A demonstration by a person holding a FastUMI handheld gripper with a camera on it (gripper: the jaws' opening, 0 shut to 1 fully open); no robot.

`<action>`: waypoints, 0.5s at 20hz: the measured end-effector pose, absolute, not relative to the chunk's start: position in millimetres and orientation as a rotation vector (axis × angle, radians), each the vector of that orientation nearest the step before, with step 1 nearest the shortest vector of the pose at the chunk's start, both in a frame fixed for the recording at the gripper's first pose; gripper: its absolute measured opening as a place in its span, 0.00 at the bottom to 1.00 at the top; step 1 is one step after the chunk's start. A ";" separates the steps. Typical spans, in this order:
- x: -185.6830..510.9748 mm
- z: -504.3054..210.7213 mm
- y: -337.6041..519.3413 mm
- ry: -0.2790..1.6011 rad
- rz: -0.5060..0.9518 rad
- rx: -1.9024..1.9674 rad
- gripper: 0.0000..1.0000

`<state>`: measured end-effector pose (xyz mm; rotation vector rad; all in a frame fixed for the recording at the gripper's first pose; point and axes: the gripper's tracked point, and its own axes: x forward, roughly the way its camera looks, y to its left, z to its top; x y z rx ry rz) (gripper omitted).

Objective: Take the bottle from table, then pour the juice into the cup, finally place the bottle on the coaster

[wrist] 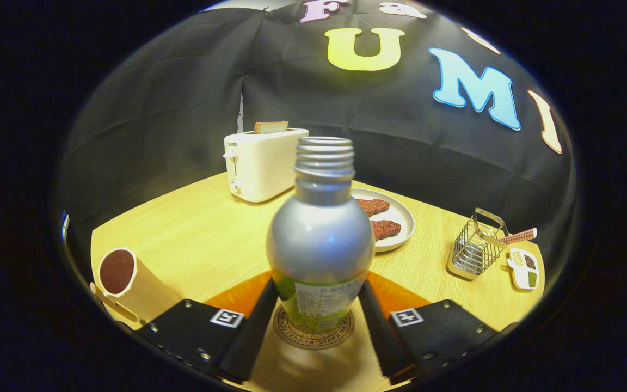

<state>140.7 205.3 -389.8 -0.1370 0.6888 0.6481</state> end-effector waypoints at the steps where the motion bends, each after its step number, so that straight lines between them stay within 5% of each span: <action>1: 141.9 -393.2 205.9 0.688 0.647 -0.142 1.00; 10: 118.1 -337.0 184.1 0.628 0.566 -0.115 0.98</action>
